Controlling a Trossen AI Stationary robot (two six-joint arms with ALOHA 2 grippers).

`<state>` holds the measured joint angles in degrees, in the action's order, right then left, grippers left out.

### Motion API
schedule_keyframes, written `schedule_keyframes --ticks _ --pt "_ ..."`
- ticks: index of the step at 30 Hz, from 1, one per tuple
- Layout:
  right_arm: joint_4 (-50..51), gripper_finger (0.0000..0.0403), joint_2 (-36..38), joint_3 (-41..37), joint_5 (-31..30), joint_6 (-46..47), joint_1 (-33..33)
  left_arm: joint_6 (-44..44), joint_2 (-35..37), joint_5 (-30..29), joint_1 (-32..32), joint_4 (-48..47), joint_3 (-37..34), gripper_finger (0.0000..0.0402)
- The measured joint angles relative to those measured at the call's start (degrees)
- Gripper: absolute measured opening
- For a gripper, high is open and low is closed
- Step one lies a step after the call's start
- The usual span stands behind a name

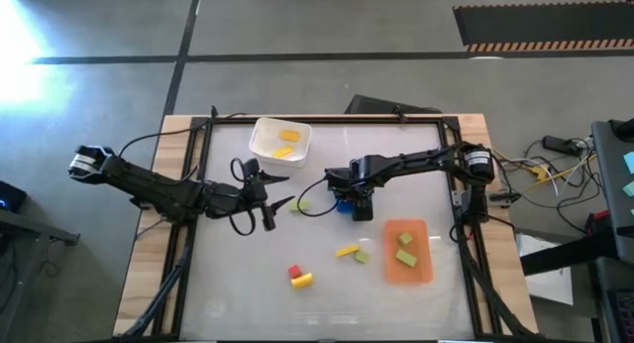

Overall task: Sort & place blocks by color
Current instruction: Put the orange block into the blue bin, then put the green block into the orange bin

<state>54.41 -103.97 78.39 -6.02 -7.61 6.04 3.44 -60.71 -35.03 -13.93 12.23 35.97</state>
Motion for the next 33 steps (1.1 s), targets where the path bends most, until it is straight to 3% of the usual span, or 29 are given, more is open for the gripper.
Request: schedule_keyframes --ticks 4,11,21,27,33 --pt "0.2 0.021 0.5 0.4 0.0 0.1 0.0 0.0 0.0 0.0 0.0 -0.1 0.0 0.0224" --pt "2.9 0.0193 2.5 2.7 0.0 2.6 -0.2 -1.4 0.0 0.0 0.0 -2.3 0.0 0.0224" --pt "2.6 0.0156 12.4 1.5 0.0 11.0 -3.8 -5.3 -0.5 0.1 0.0 -5.9 -1.4 0.0224" --pt "-7.7 0.0133 19.1 -3.6 -0.7 14.1 -9.9 -8.5 -2.0 0.3 0.1 -5.9 -3.1 0.0224" --pt "-20.0 0.0115 24.6 -10.5 -7.9 14.1 -16.6 -12.1 -5.9 0.7 0.1 -5.7 -3.3 0.0224"
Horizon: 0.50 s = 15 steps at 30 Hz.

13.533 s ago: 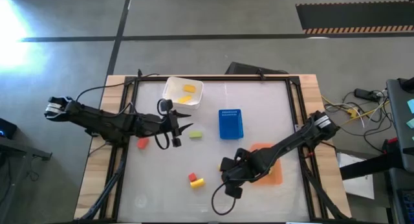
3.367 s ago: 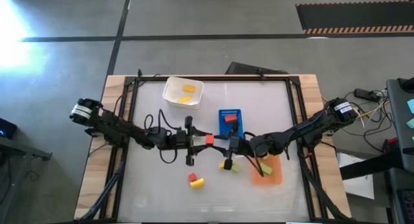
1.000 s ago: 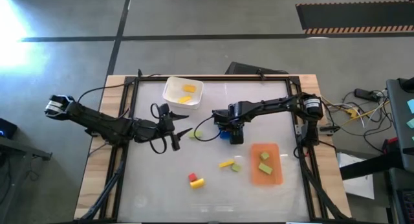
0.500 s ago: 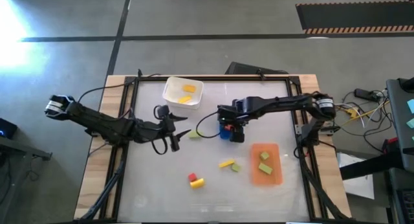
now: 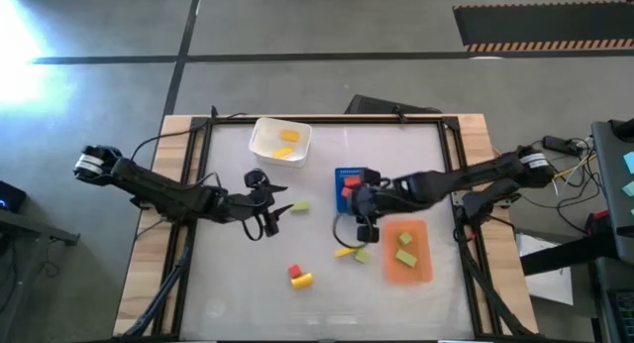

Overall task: Sort & place blocks by color
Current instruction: Put the green block into the orange bin

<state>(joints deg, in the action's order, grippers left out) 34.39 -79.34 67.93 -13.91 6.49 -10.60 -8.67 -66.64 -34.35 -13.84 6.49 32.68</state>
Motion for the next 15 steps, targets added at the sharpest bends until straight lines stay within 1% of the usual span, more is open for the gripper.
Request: schedule_keyframes --ticks 3,6,11,15 --pt "-7.1 0.0109 2.4 -3.9 -3.5 -0.4 -2.8 -2.3 -3.1 0.8 0.1 0.1 0.2 0.0224" --pt "-15.0 0.0103 4.8 -8.5 -5.7 -1.5 -5.0 -4.2 -6.7 4.2 0.7 0.4 0.7 0.0224" --pt "-28.3 0.0095 8.0 -15.8 -6.2 -3.4 -6.8 -5.5 -12.6 7.7 2.4 0.5 1.6 0.0224" --pt "-34.5 0.0089 9.5 -19.9 -6.2 -3.6 -7.0 -5.7 -15.7 11.2 4.9 0.6 1.9 0.0224"
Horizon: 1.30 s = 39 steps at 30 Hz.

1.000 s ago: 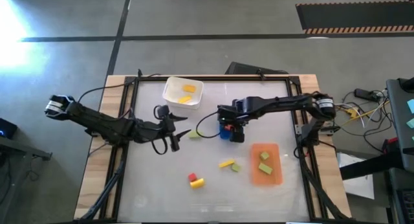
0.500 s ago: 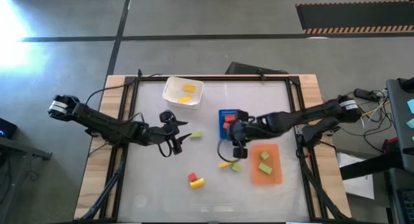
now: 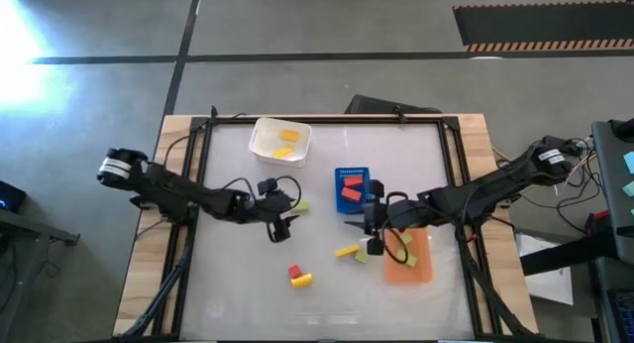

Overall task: Sort & place blocks by color
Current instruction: Put the green block into the orange bin

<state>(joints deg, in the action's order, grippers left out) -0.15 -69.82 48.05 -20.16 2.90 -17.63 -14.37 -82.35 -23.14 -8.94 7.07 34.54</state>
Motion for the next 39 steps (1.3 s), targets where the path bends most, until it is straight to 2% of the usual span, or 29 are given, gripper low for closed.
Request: schedule_keyframes --ticks 12,19,23,29,35,39 --pt "-4.5 0.0084 0.3 -3.1 0.0 -0.1 0.0 2.9 -7.2 7.6 6.3 2.4 0.0 0.0224" --pt "-4.9 0.0082 0.3 -3.1 0.0 -0.6 0.0 5.7 -11.8 8.2 7.9 6.4 0.0 0.022" --pt "-4.9 0.0076 0.3 -3.2 0.1 -0.5 0.0 5.7 -12.4 8.4 8.0 6.9 0.1 0.0192" --pt "-4.9 0.0077 0.3 -3.3 0.1 -0.5 0.0 5.7 -12.2 8.5 8.0 6.7 0.0 0.0114" --pt "-5.2 0.0077 0.3 -3.7 0.1 -0.4 0.0 5.4 -12.2 7.8 8.0 7.2 0.0 0.0112" --pt "-8.6 0.0071 0.3 -5.1 0.1 -0.9 0.0 5.8 -11.8 7.5 7.0 11.9 -0.3 0.0112"
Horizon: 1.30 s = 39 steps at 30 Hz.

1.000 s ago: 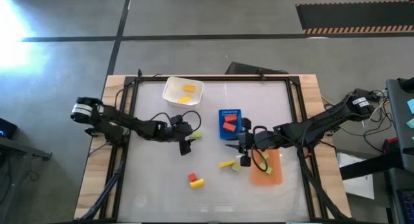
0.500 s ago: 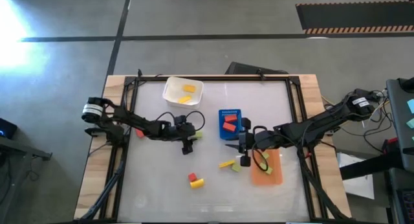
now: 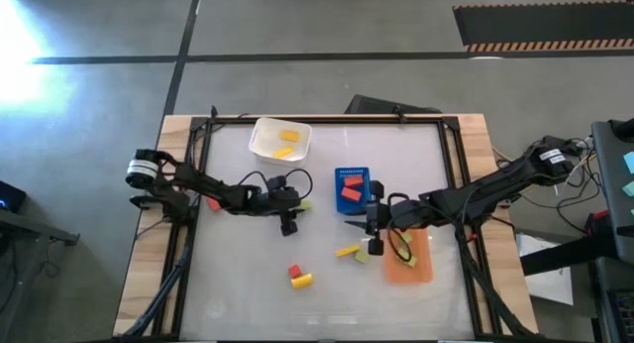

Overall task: Sort & place blocks by color
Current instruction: Put the green block into the orange bin

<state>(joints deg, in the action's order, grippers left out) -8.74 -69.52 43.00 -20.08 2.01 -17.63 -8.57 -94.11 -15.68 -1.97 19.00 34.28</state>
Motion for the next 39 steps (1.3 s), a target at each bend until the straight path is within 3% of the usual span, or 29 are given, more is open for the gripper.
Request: schedule_keyframes --ticks 8,17,33,39 --pt "-20.8 0.007 0.0 -8.8 0.0 -4.6 0.0 4.1 3.2 -0.4 -3.9 16.4 -0.3 0.0112" --pt "-39.3 0.0075 0.0 -15.3 0.0 -8.2 0.0 12.8 3.9 -0.1 -8.8 43.2 -0.8 0.0112" --pt "-40.4 0.0209 0.0 -10.2 0.6 -10.2 0.0 15.1 3.4 0.4 -10.9 52.1 0.5 0.0112" --pt "-41.3 0.0238 0.0 -9.1 0.6 -10.2 0.0 15.3 3.2 0.5 -10.9 52.6 2.4 0.0112"
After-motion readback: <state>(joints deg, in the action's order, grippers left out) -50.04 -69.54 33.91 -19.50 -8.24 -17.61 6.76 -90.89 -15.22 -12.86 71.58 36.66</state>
